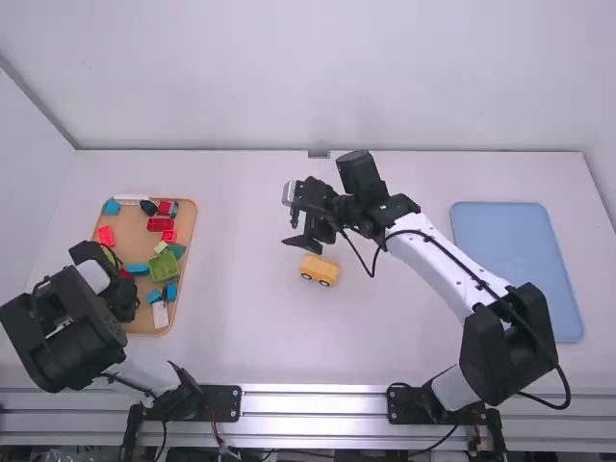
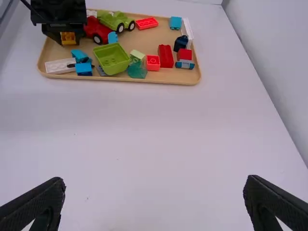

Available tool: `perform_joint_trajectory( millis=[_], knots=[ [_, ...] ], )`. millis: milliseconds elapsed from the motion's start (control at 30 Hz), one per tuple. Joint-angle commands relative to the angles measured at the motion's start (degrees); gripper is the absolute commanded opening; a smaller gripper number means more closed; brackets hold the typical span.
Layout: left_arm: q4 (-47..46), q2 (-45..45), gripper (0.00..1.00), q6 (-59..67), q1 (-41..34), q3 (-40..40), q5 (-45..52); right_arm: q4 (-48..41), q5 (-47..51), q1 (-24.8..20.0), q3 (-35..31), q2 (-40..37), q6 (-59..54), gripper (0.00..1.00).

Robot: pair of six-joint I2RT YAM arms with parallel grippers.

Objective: Assemble lego blocks to make yellow taxi

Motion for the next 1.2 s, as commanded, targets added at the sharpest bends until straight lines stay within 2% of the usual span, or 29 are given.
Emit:
perform_joint_trajectory(
  millis=[0,67,333,467,567,633,700,733,800,933,1000,1167],
  knots=[
    [-0.3,-0.1,0.19,0.0,0.0,-0.7,-0.9,-0.3,-0.1,-0.1,1.2,0.4,0.2,0.99],
    [-0.8,-0.1,0.04,0.0,0.0,-0.7,-0.9,-0.3,-0.2,-0.2,1.2,0.4,0.1,0.99],
    [-2.2,-1.1,0.06,4.8,0.0,0.3,2.0,-0.4,1.3,-0.5,1.2,0.4,0.2,0.99],
    [-5.4,-8.3,0.06,8.1,0.0,1.0,4.3,-0.3,1.3,-1.3,1.2,0.4,1.5,0.99],
    [-6.1,-19.9,0.07,12.7,-1.4,0.0,7.2,-0.2,-0.5,-3.1,1.2,0.4,5.0,0.99],
    [-5.5,-24.2,0.07,15.5,-2.3,-0.8,9.0,-0.3,-1.5,-3.6,1.2,0.4,4.9,0.98],
    [-2.2,-32.7,0.08,25.3,-5.6,-2.8,17.4,-0.6,-5.3,-4.9,1.2,0.4,4.9,0.98],
    [-1.2,-34.4,0.02,27.8,-6.5,-3.2,20.0,-0.6,-6.3,-5.3,1.2,0.4,4.9,0.99],
    [3.9,-40.0,0.02,37.4,-11.0,-5.6,32.9,-0.8,-11.0,-6.7,1.1,0.4,4.9,0.99],
    [12.7,-45.7,0.02,44.9,-19.4,-9.9,50.1,-2.0,-19.4,-8.7,1.1,0.4,4.4,0.99],
    [19.4,-47.2,0.02,47.1,-25.1,-12.6,56.1,-3.3,-24.4,-9.7,1.1,0.4,4.5,0.98],
    [38.7,-46.4,0.02,52.0,-37.3,-18.4,62.9,-5.9,-33.6,-11.1,1.1,0.5,4.4,0.98]
  ],
)
